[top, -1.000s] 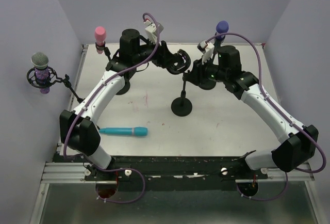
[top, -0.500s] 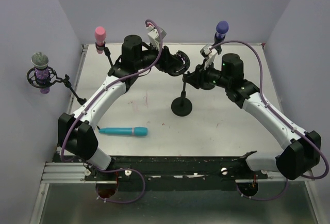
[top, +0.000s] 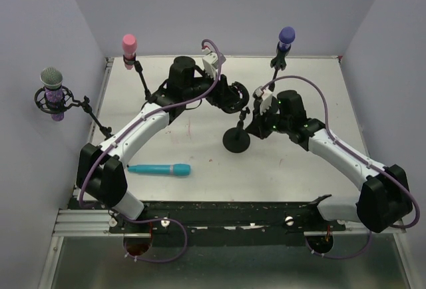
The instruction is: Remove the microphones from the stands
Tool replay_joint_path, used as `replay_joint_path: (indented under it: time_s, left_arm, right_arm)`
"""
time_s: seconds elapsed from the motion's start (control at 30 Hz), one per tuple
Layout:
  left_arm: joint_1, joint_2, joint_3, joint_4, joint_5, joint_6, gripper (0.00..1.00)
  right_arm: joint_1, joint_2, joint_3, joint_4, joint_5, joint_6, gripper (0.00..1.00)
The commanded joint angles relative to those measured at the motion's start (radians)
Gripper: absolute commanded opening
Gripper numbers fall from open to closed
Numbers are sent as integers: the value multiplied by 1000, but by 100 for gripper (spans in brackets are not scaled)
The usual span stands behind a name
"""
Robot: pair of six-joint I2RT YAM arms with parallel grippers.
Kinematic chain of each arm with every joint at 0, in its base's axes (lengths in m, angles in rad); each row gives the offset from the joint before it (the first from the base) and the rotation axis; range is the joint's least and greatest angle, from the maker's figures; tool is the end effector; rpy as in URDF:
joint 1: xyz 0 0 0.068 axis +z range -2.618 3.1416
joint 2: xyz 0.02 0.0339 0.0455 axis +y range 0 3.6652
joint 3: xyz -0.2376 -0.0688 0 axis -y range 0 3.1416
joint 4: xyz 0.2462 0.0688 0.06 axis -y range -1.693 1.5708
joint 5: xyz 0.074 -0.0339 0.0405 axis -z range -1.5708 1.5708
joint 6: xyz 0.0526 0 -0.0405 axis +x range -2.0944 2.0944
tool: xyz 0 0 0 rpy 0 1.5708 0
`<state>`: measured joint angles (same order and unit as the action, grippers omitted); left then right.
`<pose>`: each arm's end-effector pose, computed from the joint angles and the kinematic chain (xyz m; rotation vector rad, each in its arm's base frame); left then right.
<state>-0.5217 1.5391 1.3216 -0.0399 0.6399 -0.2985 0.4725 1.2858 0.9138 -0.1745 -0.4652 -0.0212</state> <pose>0.3122 -0.2157 0.3269 0.6843 1.8090 -1.1454 0.2633 0.1611 0.2450 -0.7941 1.9926 0.7584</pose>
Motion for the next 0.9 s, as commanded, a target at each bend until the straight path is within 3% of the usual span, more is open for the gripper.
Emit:
replay_joint_path:
  time_s: [0.0, 0.2, 0.27, 0.37, 0.6, 0.87]
  left_arm:
    - [-27, 16, -24, -78, 6, 1, 61]
    - [-29, 18, -19, -86, -3, 9, 61]
    - [-29, 18, -18, -89, -2, 12, 61]
    - [-32, 13, -18, -91, 0, 12, 61]
    - [-34, 10, -5, -97, 1, 6, 61]
    - [-38, 7, -4, -97, 3, 7, 61]
  right_arm:
    - [8, 21, -55, -108, -10, -26, 1]
    - [8, 18, -69, -94, -1, -28, 2]
    - [6, -5, -41, -121, -6, -43, 15]
    - [8, -52, 6, -169, 3, -101, 41]
    - [8, -109, 111, -171, -7, -91, 71]
    - [8, -11, 151, -92, -19, -77, 71]
